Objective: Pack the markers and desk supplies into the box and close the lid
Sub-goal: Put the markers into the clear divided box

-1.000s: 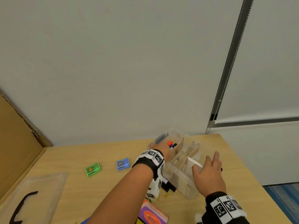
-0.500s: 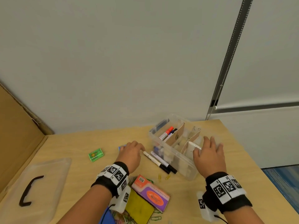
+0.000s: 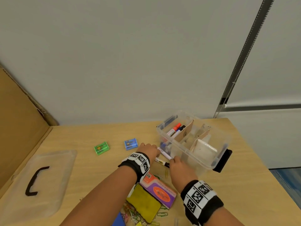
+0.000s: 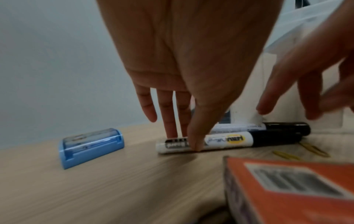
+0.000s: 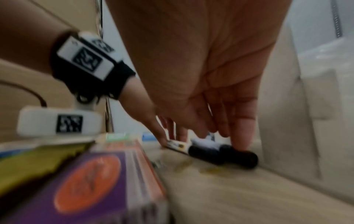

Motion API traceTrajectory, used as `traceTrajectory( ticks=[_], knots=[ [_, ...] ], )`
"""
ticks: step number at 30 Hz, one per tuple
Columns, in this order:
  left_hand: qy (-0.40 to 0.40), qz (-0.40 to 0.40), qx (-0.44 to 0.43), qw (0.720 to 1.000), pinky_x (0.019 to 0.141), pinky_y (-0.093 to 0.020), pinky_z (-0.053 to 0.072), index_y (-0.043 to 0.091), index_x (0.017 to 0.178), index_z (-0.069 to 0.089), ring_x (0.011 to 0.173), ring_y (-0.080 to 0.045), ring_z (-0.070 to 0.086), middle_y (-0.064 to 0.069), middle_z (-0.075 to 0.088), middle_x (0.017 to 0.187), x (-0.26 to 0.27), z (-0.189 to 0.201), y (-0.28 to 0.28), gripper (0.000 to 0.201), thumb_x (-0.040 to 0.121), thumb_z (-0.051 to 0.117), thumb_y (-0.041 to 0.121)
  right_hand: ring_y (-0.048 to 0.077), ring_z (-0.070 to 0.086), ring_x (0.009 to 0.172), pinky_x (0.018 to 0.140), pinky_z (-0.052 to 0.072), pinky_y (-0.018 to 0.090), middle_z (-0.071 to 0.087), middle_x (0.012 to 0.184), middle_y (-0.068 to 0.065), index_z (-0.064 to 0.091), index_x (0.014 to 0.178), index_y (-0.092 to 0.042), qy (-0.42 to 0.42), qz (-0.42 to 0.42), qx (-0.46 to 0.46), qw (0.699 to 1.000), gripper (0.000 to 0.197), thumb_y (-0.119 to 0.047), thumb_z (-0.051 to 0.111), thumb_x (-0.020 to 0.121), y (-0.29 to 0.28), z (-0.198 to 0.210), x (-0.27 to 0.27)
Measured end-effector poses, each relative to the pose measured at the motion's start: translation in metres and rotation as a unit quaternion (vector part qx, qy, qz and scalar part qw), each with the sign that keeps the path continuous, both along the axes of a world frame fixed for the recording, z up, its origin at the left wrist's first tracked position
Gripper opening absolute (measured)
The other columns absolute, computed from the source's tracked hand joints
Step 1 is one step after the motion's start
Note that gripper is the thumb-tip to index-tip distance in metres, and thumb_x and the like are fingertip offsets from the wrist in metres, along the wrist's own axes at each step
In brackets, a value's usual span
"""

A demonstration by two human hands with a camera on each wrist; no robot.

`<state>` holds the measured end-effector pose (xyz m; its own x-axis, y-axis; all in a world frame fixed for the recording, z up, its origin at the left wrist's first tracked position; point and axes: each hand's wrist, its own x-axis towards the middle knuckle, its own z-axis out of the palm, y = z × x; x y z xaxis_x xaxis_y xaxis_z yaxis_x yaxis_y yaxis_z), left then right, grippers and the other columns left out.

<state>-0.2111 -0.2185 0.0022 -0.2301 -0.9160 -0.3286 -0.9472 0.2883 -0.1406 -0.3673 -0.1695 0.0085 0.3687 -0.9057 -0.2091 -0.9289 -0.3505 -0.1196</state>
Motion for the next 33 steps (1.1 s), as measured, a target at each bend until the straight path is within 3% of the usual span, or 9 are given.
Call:
traceTrajectory(
  ticks=[4, 8, 11, 15, 21, 24, 27, 29, 33],
  knots=[
    [-0.003, 0.040, 0.019, 0.999, 0.107, -0.047, 0.024, 0.017, 0.109, 0.060, 0.110, -0.028, 0.053, -0.006, 0.060, 0.114, 0.013, 0.003, 0.004, 0.024, 0.088, 0.051, 0.010, 0.024, 0.051, 0.113, 0.090, 0.049, 0.035, 0.032, 0.135, 0.009, 0.033, 0.138, -0.007, 0.030, -0.023, 0.008, 0.999, 0.043, -0.007, 0.041, 0.096, -0.003, -0.013, 0.003],
    [0.104, 0.103, 0.010, 0.989, 0.108, -0.043, 0.024, 0.024, 0.107, 0.058, 0.106, -0.022, 0.055, 0.000, 0.058, 0.113, 0.044, 0.018, 0.015, 0.020, 0.089, 0.051, 0.016, 0.024, 0.054, 0.111, 0.086, 0.049, 0.035, 0.034, 0.135, 0.009, 0.031, 0.138, -0.008, 0.050, -0.032, 0.002, 0.998, 0.042, -0.010, 0.039, 0.097, -0.007, -0.019, 0.008],
    [0.185, 0.142, -0.009, 0.972, 0.103, -0.039, 0.033, 0.026, 0.103, 0.056, 0.102, -0.018, 0.056, 0.005, 0.055, 0.110, 0.071, 0.032, 0.033, 0.016, 0.090, 0.051, 0.019, 0.025, 0.057, 0.111, 0.085, 0.049, 0.037, 0.037, 0.133, 0.009, 0.033, 0.134, -0.012, 0.055, -0.041, 0.022, 0.997, 0.039, -0.014, 0.041, 0.096, -0.006, -0.017, 0.009],
    [0.270, 0.179, -0.036, 0.945, 0.083, -0.025, 0.041, 0.027, 0.100, 0.053, 0.093, -0.013, 0.053, 0.008, 0.048, 0.102, 0.104, 0.042, 0.061, 0.012, 0.090, 0.055, 0.021, 0.024, 0.059, 0.107, 0.084, 0.049, 0.034, 0.044, 0.129, 0.008, 0.042, 0.128, -0.014, 0.041, -0.021, 0.018, 0.999, 0.034, -0.014, 0.045, 0.095, -0.005, -0.007, 0.011],
    [0.331, 0.232, -0.066, 0.912, 0.074, -0.022, 0.043, 0.025, 0.098, 0.052, 0.087, -0.012, 0.056, 0.008, 0.056, 0.098, 0.130, 0.037, 0.092, 0.010, 0.092, 0.053, 0.017, 0.006, 0.054, 0.072, 0.065, 0.041, 0.016, 0.061, 0.100, -0.003, 0.058, 0.108, -0.022, -0.206, 0.005, -0.041, 0.978, 0.017, -0.027, 0.053, 0.092, -0.004, 0.050, 0.010],
    [0.352, 0.254, -0.064, 0.899, 0.071, -0.021, 0.045, 0.023, 0.099, 0.055, 0.084, -0.012, 0.058, 0.007, 0.059, 0.100, 0.135, 0.028, 0.099, 0.009, 0.092, 0.053, 0.018, 0.006, 0.059, 0.072, 0.063, 0.045, 0.019, 0.062, 0.090, -0.007, 0.059, 0.099, -0.024, -0.384, -0.042, -0.045, 0.921, 0.009, -0.027, 0.058, 0.091, -0.018, 0.085, 0.005],
    [0.361, 0.259, -0.065, 0.894, 0.074, -0.022, 0.047, 0.024, 0.099, 0.056, 0.084, -0.013, 0.059, 0.006, 0.059, 0.099, 0.137, 0.022, 0.100, 0.009, 0.092, 0.054, 0.019, 0.017, 0.067, 0.079, 0.072, 0.056, 0.037, 0.067, 0.090, -0.002, 0.058, 0.104, -0.020, -0.530, -0.101, -0.058, 0.840, 0.014, -0.028, 0.057, 0.092, -0.040, 0.107, 0.002],
    [0.365, 0.257, -0.066, 0.892, 0.070, -0.019, 0.044, 0.023, 0.100, 0.056, 0.083, -0.012, 0.057, 0.005, 0.059, 0.100, 0.135, 0.021, 0.099, 0.009, 0.093, 0.053, 0.019, 0.017, 0.068, 0.082, 0.073, 0.057, 0.038, 0.066, 0.095, -0.002, 0.055, 0.110, -0.015, -0.544, -0.134, -0.096, 0.823, 0.020, -0.027, 0.052, 0.095, -0.057, 0.110, 0.003],
    [0.378, 0.248, -0.076, 0.889, 0.073, -0.025, 0.045, 0.024, 0.099, 0.055, 0.084, -0.017, 0.059, 0.006, 0.058, 0.101, 0.131, 0.025, 0.096, 0.009, 0.093, 0.053, 0.019, 0.028, 0.065, 0.092, 0.080, 0.052, 0.038, 0.063, 0.101, 0.006, 0.051, 0.113, -0.008, -0.485, -0.205, -0.131, 0.840, 0.022, -0.023, 0.046, 0.097, -0.092, 0.104, 0.010]
  ],
)
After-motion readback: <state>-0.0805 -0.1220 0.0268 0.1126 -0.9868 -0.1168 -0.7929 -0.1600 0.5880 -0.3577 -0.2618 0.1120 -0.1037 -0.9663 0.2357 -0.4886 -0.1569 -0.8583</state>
